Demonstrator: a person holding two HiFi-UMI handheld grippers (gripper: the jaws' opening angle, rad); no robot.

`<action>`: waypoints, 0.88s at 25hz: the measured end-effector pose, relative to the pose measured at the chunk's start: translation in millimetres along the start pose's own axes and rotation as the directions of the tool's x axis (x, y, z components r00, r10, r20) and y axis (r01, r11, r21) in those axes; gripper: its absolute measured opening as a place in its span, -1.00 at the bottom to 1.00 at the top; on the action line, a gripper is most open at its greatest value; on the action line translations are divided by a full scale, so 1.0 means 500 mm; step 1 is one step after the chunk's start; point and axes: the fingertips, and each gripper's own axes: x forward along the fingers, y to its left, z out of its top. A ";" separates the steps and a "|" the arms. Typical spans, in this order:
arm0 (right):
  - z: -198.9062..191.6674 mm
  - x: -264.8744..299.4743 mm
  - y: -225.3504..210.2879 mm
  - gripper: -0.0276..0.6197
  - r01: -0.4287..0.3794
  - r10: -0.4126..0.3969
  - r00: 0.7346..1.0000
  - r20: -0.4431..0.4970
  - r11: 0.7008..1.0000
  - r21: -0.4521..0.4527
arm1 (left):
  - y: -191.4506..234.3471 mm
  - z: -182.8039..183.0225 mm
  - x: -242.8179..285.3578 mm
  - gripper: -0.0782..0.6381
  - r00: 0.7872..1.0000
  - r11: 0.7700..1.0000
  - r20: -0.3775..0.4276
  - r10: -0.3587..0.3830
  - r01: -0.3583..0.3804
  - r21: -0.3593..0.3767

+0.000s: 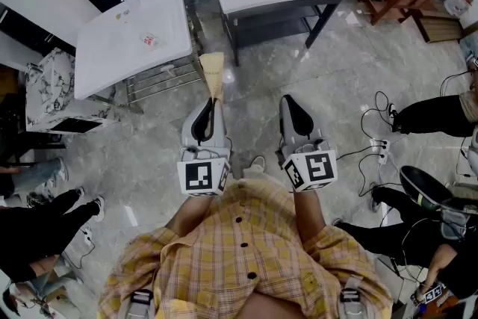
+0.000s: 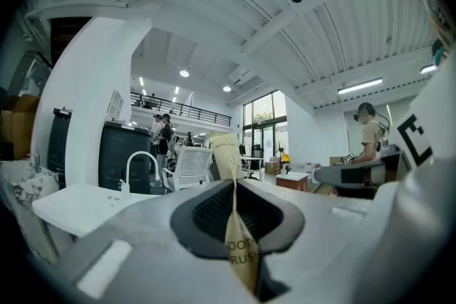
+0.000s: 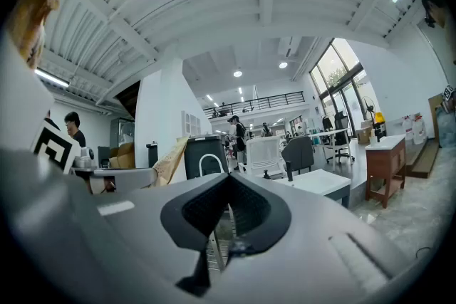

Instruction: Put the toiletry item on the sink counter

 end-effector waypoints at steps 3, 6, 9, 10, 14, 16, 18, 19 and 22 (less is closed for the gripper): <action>-0.002 -0.006 -0.025 -0.91 -0.007 0.007 1.000 0.008 1.000 0.024 | -0.020 -0.008 0.009 -0.74 1.000 1.000 -0.004 0.008 -0.008 0.000; -0.005 -0.012 -0.043 -0.91 -0.020 0.020 1.000 0.010 0.999 0.028 | -0.038 -0.019 0.018 -0.74 1.000 1.000 -0.010 0.018 -0.018 0.001; -0.004 -0.013 -0.059 -0.91 -0.038 0.038 0.999 0.011 0.999 0.028 | -0.052 -0.021 0.029 -0.74 1.000 1.000 -0.006 0.025 -0.025 0.014; -0.003 -0.014 -0.065 -0.91 -0.046 0.046 0.999 0.012 0.998 0.031 | -0.058 -0.021 0.032 -0.74 1.000 0.999 -0.006 0.028 -0.028 0.017; -0.001 -0.017 -0.094 -0.91 -0.070 0.069 0.997 0.013 0.997 0.042 | -0.091 -0.023 0.042 -0.74 1.000 0.999 -0.009 0.028 -0.028 0.025; -0.006 -0.018 -0.102 -0.91 -0.073 0.073 0.997 0.006 0.996 0.044 | -0.104 -0.026 0.046 -0.74 1.000 0.999 -0.015 0.023 -0.022 0.031; -0.012 -0.026 -0.104 -0.91 -0.071 0.071 0.997 0.004 0.997 0.034 | -0.112 -0.029 0.040 -0.74 1.000 0.999 -0.022 0.021 -0.020 0.041; -0.012 -0.030 -0.107 -0.91 -0.067 0.067 0.998 0.008 0.997 0.030 | -0.114 -0.030 0.039 -0.74 0.999 0.999 -0.024 0.022 -0.021 0.045; -0.009 -0.038 -0.118 -0.91 -0.061 0.060 0.998 0.022 0.998 0.035 | -0.119 -0.036 0.041 -0.74 0.999 0.999 -0.032 0.029 -0.028 0.043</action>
